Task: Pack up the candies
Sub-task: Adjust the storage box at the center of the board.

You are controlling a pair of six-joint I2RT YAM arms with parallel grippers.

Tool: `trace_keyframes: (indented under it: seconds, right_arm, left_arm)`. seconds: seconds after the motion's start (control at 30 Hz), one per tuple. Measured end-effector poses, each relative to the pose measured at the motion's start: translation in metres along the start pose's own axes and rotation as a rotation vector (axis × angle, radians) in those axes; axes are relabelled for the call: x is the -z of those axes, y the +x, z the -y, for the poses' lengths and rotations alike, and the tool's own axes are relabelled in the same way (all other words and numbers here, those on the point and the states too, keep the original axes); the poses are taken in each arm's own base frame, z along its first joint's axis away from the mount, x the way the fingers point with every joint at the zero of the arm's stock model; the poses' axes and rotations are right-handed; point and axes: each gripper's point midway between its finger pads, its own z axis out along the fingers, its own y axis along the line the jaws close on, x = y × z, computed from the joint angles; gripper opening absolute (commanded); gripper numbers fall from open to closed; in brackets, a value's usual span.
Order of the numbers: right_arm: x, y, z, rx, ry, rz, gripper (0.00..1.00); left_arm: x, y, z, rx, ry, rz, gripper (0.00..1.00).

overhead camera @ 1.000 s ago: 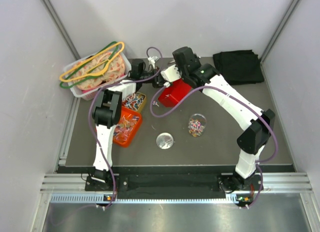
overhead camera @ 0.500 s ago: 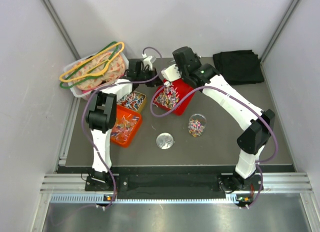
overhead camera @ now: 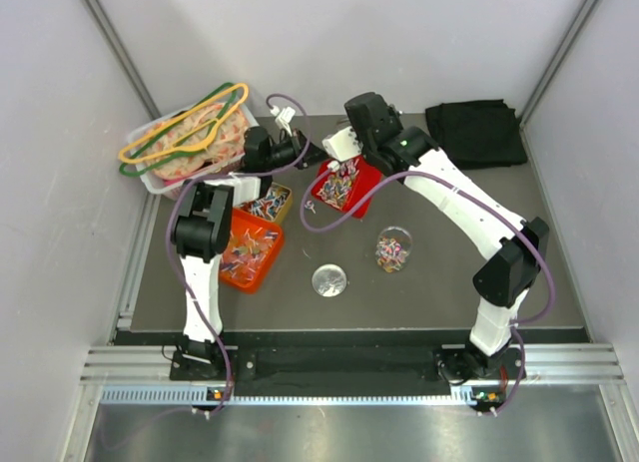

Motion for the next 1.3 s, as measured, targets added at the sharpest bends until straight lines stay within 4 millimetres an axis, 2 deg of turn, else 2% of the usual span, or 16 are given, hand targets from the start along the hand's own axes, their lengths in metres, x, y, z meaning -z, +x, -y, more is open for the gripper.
trace_keyframes:
  seconds: [0.07, 0.13, 0.3, 0.43, 0.63, 0.87, 1.0, 1.07, 1.3]
  right_arm:
    - [0.000, 0.000, 0.000, -0.001, 0.001, -0.001, 0.00]
    - [0.000, 0.000, 0.001, -0.004, 0.005, -0.002, 0.00]
    - [0.000, 0.000, 0.001, -0.004, 0.004, -0.003, 0.00]
    - [0.000, -0.001, 0.000, -0.003, 0.001, 0.001, 0.00]
    - [-0.003, -0.008, -0.011, 0.029, -0.031, 0.012, 0.00]
    - [-0.011, -0.031, -0.062, 0.138, -0.142, 0.047, 0.00]
    - [-0.022, -0.043, -0.082, 0.206, -0.161, 0.040, 0.00]
    - [-0.026, -0.044, -0.082, 0.232, -0.159, 0.029, 0.00]
    - [-0.054, -0.059, -0.061, 0.300, -0.090, -0.033, 0.00]
  left_arm:
    - [0.000, -0.002, 0.006, -0.011, 0.030, 0.003, 0.00]
    - [-0.002, -0.001, 0.003, -0.023, 0.014, -0.015, 0.00]
    - [-0.003, 0.003, -0.028, -0.073, -0.139, -0.058, 0.00]
    - [0.005, 0.009, -0.058, -0.125, -0.294, -0.100, 0.00]
    - [0.021, 0.017, -0.080, -0.167, -0.436, -0.160, 0.00]
    - [0.028, 0.012, -0.083, -0.199, -0.492, -0.184, 0.00]
    - [0.029, 0.004, -0.082, -0.217, -0.513, -0.191, 0.00]
    - [0.029, 0.002, -0.081, -0.224, -0.517, -0.190, 0.00]
    - [0.029, 0.006, -0.082, -0.236, -0.535, -0.212, 0.00]
